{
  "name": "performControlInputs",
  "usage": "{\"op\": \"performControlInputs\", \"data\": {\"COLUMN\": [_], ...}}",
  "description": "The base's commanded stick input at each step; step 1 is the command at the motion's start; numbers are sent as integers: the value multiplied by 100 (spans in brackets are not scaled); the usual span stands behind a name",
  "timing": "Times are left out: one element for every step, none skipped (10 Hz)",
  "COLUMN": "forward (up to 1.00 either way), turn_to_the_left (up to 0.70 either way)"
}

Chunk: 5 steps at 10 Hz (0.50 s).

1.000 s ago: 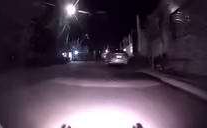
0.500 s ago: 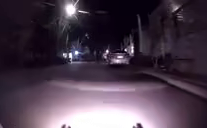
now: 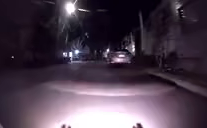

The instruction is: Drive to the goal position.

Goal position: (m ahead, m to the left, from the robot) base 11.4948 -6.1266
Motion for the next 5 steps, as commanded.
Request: {"op": "performControlInputs", "data": {"forward": [60,60,60,60,60], "turn_to_the_left": [0,0,0,0,0]}}
